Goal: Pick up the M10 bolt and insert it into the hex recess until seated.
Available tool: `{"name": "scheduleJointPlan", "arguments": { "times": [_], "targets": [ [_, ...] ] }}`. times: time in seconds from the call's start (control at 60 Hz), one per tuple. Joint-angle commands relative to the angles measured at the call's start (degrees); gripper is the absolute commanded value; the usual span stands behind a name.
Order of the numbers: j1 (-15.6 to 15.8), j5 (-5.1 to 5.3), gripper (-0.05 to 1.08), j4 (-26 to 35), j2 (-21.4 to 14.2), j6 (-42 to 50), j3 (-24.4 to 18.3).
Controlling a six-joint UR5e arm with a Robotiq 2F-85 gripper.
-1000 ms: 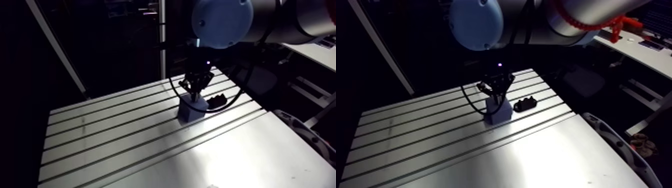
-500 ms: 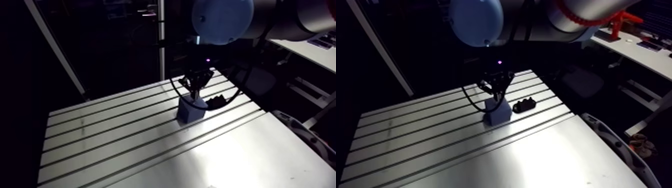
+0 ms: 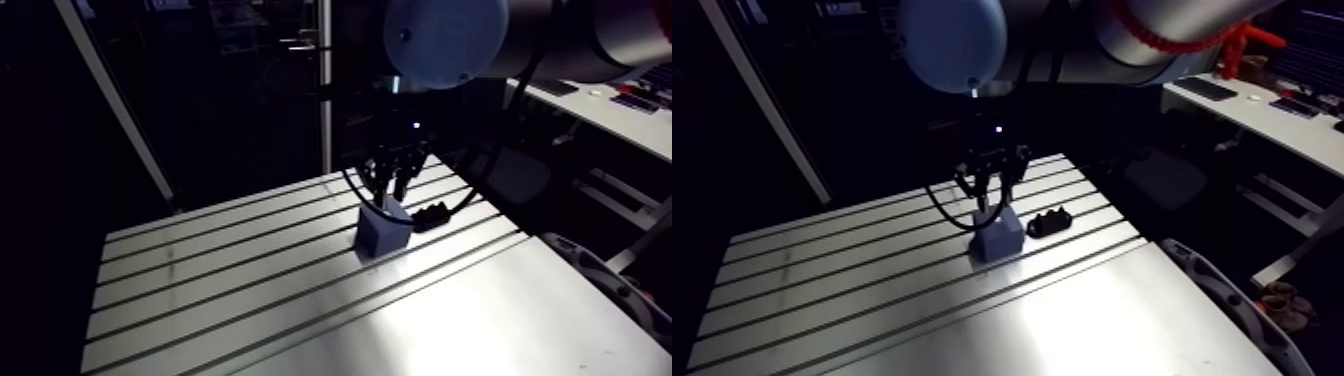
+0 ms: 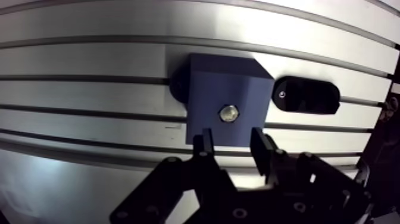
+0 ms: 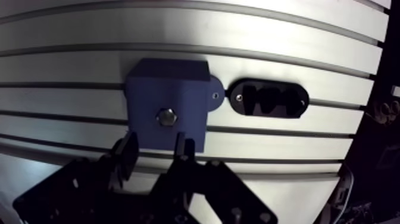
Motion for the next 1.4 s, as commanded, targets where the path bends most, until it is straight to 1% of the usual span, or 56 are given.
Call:
{"name": "scheduleJointPlan", "arguments": {
  "times": [0.017, 0.083, 0.117, 0.15, 0.167, 0.183, 0.217, 0.267, 0.317, 0.367, 0.383, 0.4, 0.417, 0.433, 0.467, 0.483, 0.5, 0.517, 0.533, 0.617, 0.633, 0.65, 0.667, 0.683, 0.7, 0.717, 0.733, 0.75, 0.783, 0.8, 0.817, 0.867, 0.883, 0.933, 0.967, 1.0, 1.033, 1.067, 1.4],
  "targets": [
    [0.1, -0.57, 0.00, 0.3, -1.8, 0.9, -0.4],
    [0.2, -0.51, 0.00, 0.3, -3.0, 2.1, -1.1],
    [0.5, -0.42, 0.00, 0.8, -4.3, 4.3, -1.8],
    [0.5, -0.42, 0.00, 0.8, -4.3, 4.3, -1.8],
    [1.3, -0.49, 0.00, 1.6, -4.8, 5.0, -2.3],
    [1.3, -0.49, 0.00, 1.6, -4.8, 5.0, -2.3],
    [3.7, -0.51, 0.00, 4.4, -5.3, 5.8, -3.5],
    [4.4, -0.35, 0.00, 6.0, -5.4, 6.7, -4.2],
    [5.4, -0.25, 0.00, 8.9, -5.6, 10.6, -5.5],
    [6.0, -0.16, 0.00, 10.4, -5.8, 12.9, -6.4],
    [6.9, -0.15, 0.00, 11.9, -6.0, 14.9, -7.3],
    [6.9, -0.15, 0.00, 11.9, -6.0, 14.9, -7.3],
    [7.8, -0.22, 0.00, 13.7, -6.2, 16.7, -8.2],
    [7.8, -0.22, 0.00, 13.7, -6.2, 16.7, -8.2],
    [9.8, 0.01, 0.00, 17.6, -6.6, 19.4, -10.4],
    [9.8, 0.01, 0.00, 17.6, -6.6, 19.4, -10.4],
    [10.6, 0.10, 0.00, 18.9, -7.1, 20.6, -11.3],
    [10.6, 0.10, 0.00, 18.9, -7.1, 20.6, -11.3],
    [11.1, 0.19, 0.00, 19.7, -7.7, 21.7, -12.2],
    [12.0, 0.36, 0.00, 20.3, -8.6, 22.8, -13.9],
    [12.6, 0.60, 0.00, 20.7, -8.8, 23.0, -14.8],
    [12.6, 0.60, 0.00, 20.7, -8.8, 23.0, -14.8],
    [13.2, 1.08, 0.00, 21.3, -8.9, 23.2, -15.8],
    [13.2, 1.08, 0.00, 21.3, -8.9, 23.2, -15.8],
    [14.0, 1.61, 0.00, 22.3, -9.0, 23.3, -16.7],
    [14.0, 1.61, 0.00, 22.3, -9.0, 23.3, -16.7],
    [14.6, 2.06, 0.00, 23.6, -9.0, 23.3, -17.7],
    [14.6, 2.06, 0.00, 23.6, -9.0, 23.3, -17.7],
    [15.8, 2.63, 0.00, 25.8, -9.2, 23.5, -19.7],
    [15.8, 2.63, 0.00, 25.8, -9.2, 23.5, -19.7],
    [16.1, 2.66, 0.00, 26.7, -9.2, 23.7, -20.7],
    [16.3, 2.59, 0.00, 27.4, -9.2, 23.7, -21.7],
    [16.5, 2.58, 0.00, 28.3, -9.2, 23.7, -22.7],
    [16.6, 2.58, 0.00, 29.2, -9.3, 23.7, -23.7],
    [16.8, 2.58, 0.00, 31.3, -9.3, 23.6, -25.6],
    [16.8, 2.58, 0.00, 31.3, -9.3, 23.6, -25.6],
    [17.0, 2.65, 0.00, 33.1, -9.3, 23.6, -27.1],
    [17.1, 2.66, 0.00, 33.7, -9.3, 23.6, -27.7],
    [17.1, 2.49, 0.00, 37.0, -9.6, 23.2, -30.7]
  ]
}}
